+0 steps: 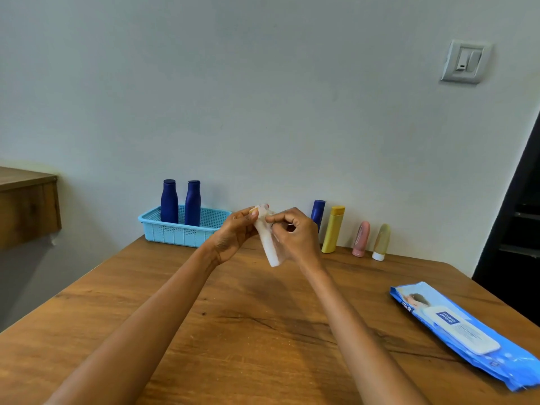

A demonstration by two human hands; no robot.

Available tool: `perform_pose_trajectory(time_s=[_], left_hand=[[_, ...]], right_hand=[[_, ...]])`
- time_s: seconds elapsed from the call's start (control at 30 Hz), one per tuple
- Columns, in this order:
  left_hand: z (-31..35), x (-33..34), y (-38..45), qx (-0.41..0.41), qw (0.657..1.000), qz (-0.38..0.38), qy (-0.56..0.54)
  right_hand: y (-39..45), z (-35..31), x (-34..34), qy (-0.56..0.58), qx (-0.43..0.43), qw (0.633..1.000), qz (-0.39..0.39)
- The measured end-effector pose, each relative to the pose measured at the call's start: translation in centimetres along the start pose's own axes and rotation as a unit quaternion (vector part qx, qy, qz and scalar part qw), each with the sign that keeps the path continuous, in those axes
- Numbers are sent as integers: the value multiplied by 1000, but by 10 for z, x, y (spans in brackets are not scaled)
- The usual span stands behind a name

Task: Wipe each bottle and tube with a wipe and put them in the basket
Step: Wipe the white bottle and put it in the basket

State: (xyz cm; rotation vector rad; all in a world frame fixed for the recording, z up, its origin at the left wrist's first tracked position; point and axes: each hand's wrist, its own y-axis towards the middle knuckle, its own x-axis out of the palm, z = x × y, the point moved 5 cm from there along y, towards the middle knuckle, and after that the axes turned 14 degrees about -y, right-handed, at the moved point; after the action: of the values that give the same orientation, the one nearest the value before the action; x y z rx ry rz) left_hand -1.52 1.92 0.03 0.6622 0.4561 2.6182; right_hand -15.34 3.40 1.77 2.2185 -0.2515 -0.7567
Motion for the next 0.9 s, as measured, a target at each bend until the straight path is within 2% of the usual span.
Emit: perform_pose_trajectory(time_s=[0.1, 0.3, 0.47, 0.6, 0.7, 0.83, 0.9], left_hand=[[5, -7, -1, 16, 999, 24, -17], [5, -7, -3, 6, 1000, 21, -15], [10, 0, -2, 28, 999, 22, -22], [17, -14, -3, 46, 997, 59, -36], [17, -20, -4, 41, 996, 72, -30], [16, -17, -4, 28, 997, 67, -17], [15, -13, -2, 26, 998, 59, -8]], right_hand=[[-2, 2, 6, -54, -20, 998, -34], [-1, 24, 3, -49, 57, 997, -23], [0, -4, -3, -34, -33, 998, 38], [-5, -16, 4, -42, -92, 995, -12], [-7, -6, 9, -60, -65, 995, -38], [-4, 10, 4, -49, 8, 999, -15], [-2, 9, 4, -52, 1, 998, -24]])
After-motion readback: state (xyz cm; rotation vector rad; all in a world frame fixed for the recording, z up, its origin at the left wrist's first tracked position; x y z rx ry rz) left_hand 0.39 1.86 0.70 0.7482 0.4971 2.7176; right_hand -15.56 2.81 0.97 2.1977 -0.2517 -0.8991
